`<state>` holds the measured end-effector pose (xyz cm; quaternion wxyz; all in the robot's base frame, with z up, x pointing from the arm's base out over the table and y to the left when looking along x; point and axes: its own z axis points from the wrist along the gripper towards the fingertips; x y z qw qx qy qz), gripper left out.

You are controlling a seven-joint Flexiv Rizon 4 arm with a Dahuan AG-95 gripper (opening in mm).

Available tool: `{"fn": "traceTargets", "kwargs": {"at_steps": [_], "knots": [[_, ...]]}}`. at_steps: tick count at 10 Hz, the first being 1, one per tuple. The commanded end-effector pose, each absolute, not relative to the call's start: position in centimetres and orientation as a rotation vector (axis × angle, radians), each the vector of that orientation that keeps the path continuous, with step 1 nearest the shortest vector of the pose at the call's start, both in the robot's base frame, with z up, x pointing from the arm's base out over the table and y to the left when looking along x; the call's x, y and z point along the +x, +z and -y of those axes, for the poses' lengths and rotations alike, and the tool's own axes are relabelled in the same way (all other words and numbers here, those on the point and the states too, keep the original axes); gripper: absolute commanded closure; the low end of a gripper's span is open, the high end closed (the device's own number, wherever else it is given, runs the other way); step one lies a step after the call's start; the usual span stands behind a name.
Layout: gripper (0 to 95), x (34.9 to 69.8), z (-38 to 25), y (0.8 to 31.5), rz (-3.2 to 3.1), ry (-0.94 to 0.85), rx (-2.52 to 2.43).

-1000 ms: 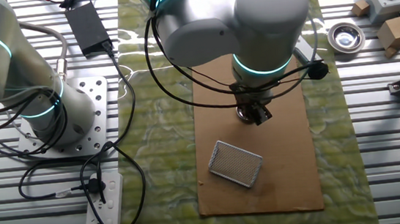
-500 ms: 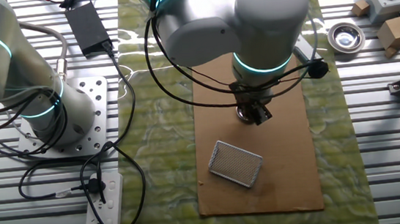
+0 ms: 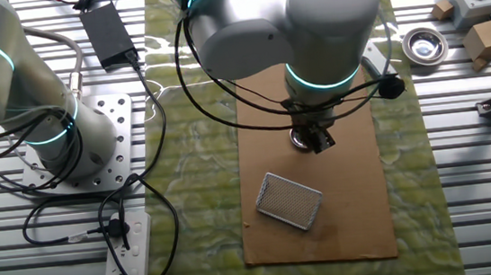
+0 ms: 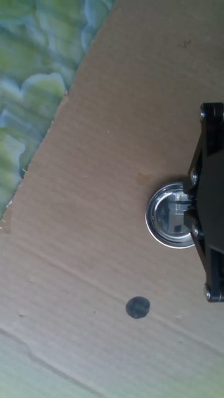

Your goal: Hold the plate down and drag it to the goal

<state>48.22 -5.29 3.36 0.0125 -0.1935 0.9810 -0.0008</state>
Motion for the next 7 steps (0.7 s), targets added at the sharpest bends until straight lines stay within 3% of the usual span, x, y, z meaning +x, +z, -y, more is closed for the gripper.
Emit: {"fn": "traceTargets", "kwargs": {"at_steps": [1, 7], "knots": [[95.0, 48.40, 5.34, 3.14, -3.067, -0.006, -0.571], [95.0, 48.40, 5.34, 3.14, -3.082, -0.012, -0.536]]}}
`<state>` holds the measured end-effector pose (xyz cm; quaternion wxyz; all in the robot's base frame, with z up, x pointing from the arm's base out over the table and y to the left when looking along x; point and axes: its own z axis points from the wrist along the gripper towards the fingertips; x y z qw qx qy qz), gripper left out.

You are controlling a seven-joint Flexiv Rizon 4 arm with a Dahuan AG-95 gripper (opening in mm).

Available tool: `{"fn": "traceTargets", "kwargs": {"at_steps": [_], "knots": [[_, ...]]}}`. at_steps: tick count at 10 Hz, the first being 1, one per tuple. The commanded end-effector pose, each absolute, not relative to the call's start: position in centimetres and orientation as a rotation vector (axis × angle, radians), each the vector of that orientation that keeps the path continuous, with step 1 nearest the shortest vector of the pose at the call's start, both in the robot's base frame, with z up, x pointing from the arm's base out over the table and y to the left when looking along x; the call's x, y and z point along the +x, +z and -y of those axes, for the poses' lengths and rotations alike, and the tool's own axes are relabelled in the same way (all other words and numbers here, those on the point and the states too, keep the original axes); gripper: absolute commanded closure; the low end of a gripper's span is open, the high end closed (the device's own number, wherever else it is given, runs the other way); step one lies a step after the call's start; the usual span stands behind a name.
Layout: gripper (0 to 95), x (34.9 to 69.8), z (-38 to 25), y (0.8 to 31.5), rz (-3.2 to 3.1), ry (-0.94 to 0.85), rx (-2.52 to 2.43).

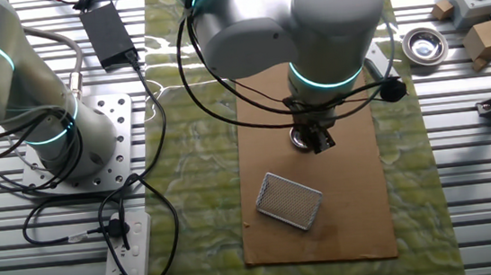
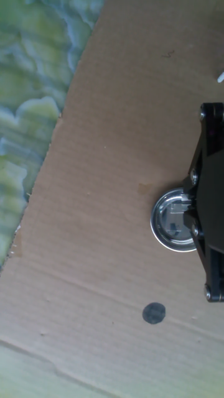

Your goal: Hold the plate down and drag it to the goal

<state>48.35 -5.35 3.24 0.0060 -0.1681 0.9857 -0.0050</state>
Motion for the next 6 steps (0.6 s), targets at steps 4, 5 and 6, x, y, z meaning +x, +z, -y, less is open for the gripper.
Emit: {"fn": "traceTargets", "kwargs": {"at_steps": [4, 5, 6], "knots": [[95.0, 48.54, 4.95, 2.90, -3.088, -0.014, -0.524], [95.0, 48.60, 4.87, 2.75, -3.089, -0.015, -0.528], [95.0, 48.61, 4.90, 2.63, -3.089, -0.016, -0.535]]}}
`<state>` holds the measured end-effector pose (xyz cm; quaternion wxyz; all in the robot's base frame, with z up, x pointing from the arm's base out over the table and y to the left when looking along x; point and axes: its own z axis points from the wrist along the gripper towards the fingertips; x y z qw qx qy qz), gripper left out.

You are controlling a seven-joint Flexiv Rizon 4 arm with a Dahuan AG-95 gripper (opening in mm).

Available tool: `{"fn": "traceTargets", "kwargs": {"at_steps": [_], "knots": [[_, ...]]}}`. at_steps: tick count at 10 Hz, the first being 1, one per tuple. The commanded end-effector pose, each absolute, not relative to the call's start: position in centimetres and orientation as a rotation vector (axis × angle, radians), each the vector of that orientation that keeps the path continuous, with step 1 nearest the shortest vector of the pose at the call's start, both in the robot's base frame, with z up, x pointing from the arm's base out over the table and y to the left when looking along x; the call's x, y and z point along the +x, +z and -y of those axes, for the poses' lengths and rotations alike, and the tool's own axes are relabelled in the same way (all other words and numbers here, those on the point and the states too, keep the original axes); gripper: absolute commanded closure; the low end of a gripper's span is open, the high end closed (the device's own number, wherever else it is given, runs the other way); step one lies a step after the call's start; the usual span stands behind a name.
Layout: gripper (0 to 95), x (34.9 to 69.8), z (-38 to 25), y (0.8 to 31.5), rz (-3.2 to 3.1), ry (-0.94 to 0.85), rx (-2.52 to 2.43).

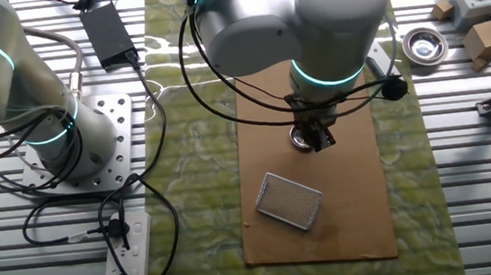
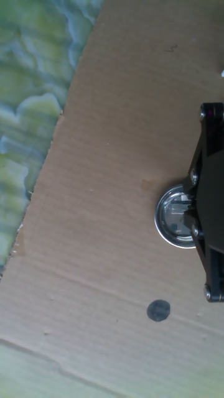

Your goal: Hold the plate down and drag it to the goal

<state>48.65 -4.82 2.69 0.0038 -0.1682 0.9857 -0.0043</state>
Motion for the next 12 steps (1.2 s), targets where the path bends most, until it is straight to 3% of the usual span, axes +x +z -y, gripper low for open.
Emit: {"fn": "traceTargets", "kwargs": {"at_steps": [1, 12], "knots": [[95.0, 48.6, 5.0, 2.4, -3.090, -0.017, -0.536], [95.0, 47.4, 6.0, 1.7, -3.078, -0.023, -0.577]]}}
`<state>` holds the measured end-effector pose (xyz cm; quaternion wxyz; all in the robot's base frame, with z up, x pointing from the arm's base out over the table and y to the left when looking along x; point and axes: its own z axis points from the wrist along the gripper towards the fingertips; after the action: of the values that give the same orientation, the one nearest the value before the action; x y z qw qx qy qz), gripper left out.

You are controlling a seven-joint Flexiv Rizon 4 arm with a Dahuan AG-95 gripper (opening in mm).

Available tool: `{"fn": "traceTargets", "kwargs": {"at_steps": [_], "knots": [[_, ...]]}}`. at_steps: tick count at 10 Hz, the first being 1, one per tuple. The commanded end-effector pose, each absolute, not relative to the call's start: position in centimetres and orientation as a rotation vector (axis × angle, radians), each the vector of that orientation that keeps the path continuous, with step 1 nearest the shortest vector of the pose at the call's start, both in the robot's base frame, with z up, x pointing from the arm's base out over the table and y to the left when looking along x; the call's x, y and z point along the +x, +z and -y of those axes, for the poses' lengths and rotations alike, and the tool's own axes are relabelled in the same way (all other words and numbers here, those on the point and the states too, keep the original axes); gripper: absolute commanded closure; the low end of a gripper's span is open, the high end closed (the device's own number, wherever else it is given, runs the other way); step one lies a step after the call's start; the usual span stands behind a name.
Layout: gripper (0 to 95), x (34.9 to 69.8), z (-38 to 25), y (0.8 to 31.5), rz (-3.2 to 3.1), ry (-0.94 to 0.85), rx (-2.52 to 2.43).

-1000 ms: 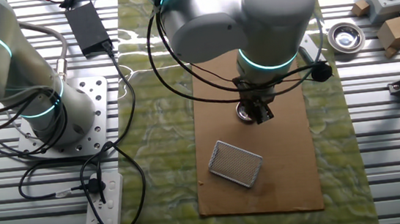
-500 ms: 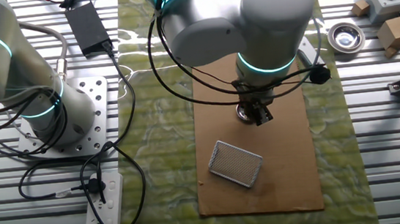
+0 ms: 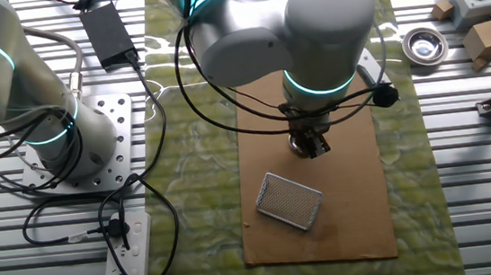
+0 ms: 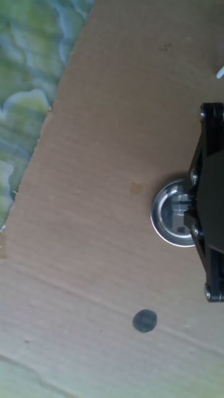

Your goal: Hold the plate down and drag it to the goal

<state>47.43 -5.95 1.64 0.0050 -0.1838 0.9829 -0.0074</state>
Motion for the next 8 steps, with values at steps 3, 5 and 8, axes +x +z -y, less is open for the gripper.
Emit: {"fn": "traceTargets", "kwargs": {"at_steps": [3, 5, 8], "knots": [[95.0, 47.2, 6.6, 1.6, -3.074, -0.024, -0.593], [95.0, 47.0, 7.0, 1.6, -3.072, -0.025, -0.606], [95.0, 46.7, 7.6, 1.7, -3.069, -0.026, -0.627]]}}
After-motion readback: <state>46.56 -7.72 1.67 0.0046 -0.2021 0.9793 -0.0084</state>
